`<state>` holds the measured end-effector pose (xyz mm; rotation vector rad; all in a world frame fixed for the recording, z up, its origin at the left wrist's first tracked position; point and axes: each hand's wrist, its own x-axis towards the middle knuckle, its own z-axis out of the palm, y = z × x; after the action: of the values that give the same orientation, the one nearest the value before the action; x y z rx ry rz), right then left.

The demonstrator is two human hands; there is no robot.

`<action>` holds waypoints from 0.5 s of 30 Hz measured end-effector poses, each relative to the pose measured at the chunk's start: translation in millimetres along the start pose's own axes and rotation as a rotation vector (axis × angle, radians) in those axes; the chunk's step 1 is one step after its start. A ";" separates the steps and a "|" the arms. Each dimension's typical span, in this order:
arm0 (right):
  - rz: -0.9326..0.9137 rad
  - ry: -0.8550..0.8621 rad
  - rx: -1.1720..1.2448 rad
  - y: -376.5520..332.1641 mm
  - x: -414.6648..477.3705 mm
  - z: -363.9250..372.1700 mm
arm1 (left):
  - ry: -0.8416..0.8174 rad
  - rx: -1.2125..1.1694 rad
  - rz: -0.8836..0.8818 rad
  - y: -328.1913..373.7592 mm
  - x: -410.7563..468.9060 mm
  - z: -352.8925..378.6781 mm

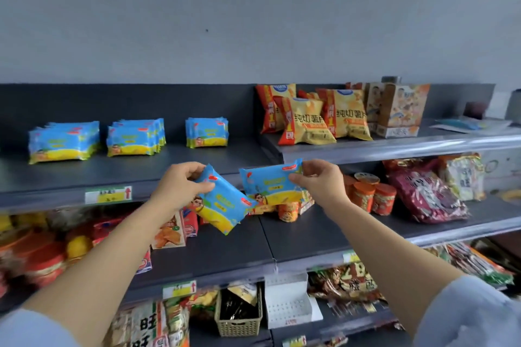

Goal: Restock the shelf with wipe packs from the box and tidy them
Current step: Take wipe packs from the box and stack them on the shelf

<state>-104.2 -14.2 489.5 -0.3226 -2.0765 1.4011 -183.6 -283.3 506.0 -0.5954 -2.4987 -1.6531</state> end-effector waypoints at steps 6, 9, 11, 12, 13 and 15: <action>-0.084 0.010 0.029 -39.5 22.5 41.8 | 0.056 -0.137 -0.050 5.2 24.5 -46.0; -0.096 0.025 0.031 -49.9 38.9 62.1 | 0.081 -0.192 -0.070 0.2 42.3 -68.4; -0.084 0.041 0.035 -54.2 50.4 75.4 | 0.085 -0.217 -0.081 -2.9 53.5 -81.1; -0.084 0.044 0.034 -56.0 55.9 81.4 | 0.088 -0.238 -0.093 -4.6 59.2 -86.4; -0.087 0.046 0.032 -57.9 61.3 87.3 | 0.091 -0.262 -0.105 -6.2 65.1 -90.7; -0.079 0.057 0.030 -59.5 72.1 99.3 | 0.088 -0.298 -0.111 -8.9 75.2 -97.1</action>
<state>-213.1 -76.8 542.6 -0.2617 -1.9991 1.3593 -269.6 -353.4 559.4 -0.4029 -2.2791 -2.0647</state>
